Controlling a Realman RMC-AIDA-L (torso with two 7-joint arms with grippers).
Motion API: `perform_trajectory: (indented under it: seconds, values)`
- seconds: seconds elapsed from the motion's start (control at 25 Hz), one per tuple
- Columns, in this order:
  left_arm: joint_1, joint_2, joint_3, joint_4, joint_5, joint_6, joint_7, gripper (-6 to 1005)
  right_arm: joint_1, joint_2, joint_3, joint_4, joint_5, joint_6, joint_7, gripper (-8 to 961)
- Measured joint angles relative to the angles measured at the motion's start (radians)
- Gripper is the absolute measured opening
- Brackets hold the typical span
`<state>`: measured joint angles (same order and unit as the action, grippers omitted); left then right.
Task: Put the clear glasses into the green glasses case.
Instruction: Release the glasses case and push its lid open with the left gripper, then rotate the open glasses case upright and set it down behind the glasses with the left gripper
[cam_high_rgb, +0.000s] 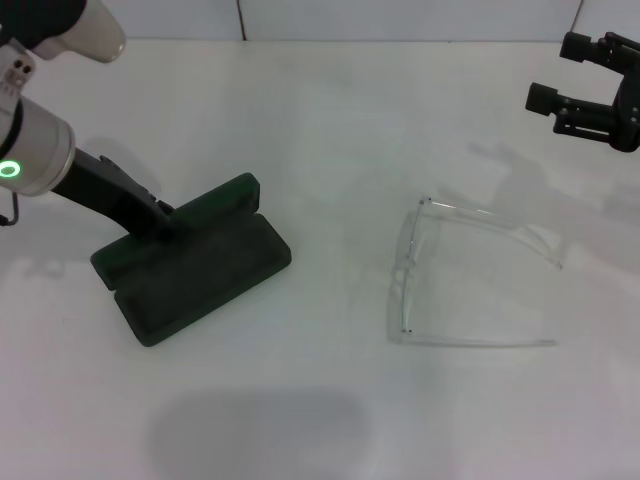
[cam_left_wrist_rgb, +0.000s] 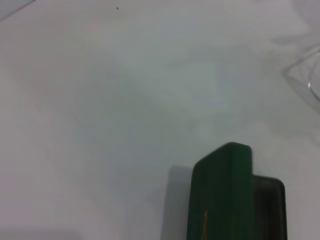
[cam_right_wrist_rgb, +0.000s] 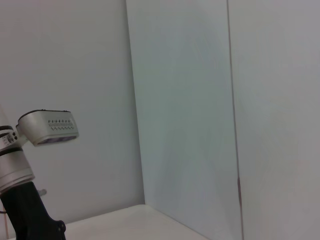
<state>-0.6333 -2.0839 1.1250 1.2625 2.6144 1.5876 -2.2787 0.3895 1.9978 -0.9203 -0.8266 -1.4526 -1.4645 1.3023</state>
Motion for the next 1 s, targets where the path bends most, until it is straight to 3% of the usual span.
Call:
perform_trajectory:
  seconds: [0.32,0.52,1.0]
  values:
    - [0.025,-0.003,0.054,0.054,0.002,-0.001,0.045,256,-0.004,0.002,0.000,0.001,0.001,0.000,0.000,844]
    - [0.030,-0.003,0.108,0.073,-0.025,0.000,0.065,236,-0.007,0.003,0.007,0.001,0.003,-0.001,-0.001,844]
    - [0.087,-0.005,0.338,0.212,-0.113,-0.053,0.183,213,-0.027,0.004,0.063,0.023,0.003,-0.055,-0.013,844]
